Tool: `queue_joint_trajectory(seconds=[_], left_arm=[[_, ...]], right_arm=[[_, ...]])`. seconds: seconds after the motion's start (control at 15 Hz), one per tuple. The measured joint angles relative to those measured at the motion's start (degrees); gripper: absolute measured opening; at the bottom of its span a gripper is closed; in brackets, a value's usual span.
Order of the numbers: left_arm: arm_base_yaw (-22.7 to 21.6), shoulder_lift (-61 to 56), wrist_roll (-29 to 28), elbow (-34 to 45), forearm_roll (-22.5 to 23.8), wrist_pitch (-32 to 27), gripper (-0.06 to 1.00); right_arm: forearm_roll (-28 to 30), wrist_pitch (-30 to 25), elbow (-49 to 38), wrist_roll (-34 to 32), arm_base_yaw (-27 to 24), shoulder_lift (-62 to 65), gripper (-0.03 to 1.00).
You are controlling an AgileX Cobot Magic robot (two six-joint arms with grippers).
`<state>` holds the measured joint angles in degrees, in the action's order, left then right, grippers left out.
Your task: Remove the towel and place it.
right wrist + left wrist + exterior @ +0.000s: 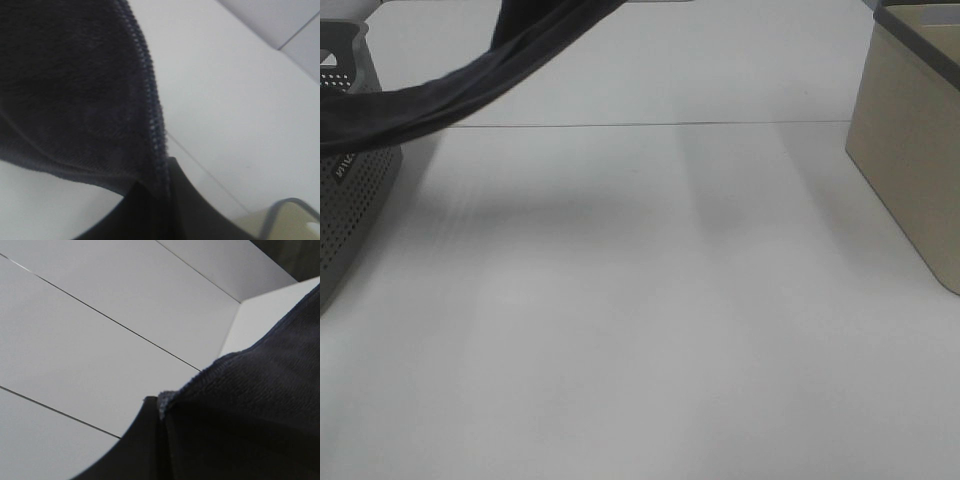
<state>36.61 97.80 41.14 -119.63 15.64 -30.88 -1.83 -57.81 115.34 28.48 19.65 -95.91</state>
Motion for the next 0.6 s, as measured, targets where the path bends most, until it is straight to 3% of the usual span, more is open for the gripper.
queue_joint_trajectory(seconds=[0.13, 0.2, 0.33, 0.6], left_arm=[[-0.74, 0.40, 0.00, 0.00, 2.18, 7.51, 0.00], [-2.86, 0.52, -1.49, 0.00, 2.29, 14.44, 0.00], [-4.98, 0.57, -4.30, 0.00, 1.89, 18.05, 0.00], [-7.33, 2.75, -9.05, 0.00, 1.72, 22.52, 0.00]], right_arm=[[7.68, 0.00, 6.25, -3.50, 0.00, -1.78, 0.02], [11.57, 3.38, 8.54, -5.90, 0.00, -2.64, 0.02], [12.09, 8.94, 8.54, -7.10, 0.00, -2.64, 0.02], [12.72, 25.27, 8.59, -8.59, 0.06, -2.75, 0.02]])
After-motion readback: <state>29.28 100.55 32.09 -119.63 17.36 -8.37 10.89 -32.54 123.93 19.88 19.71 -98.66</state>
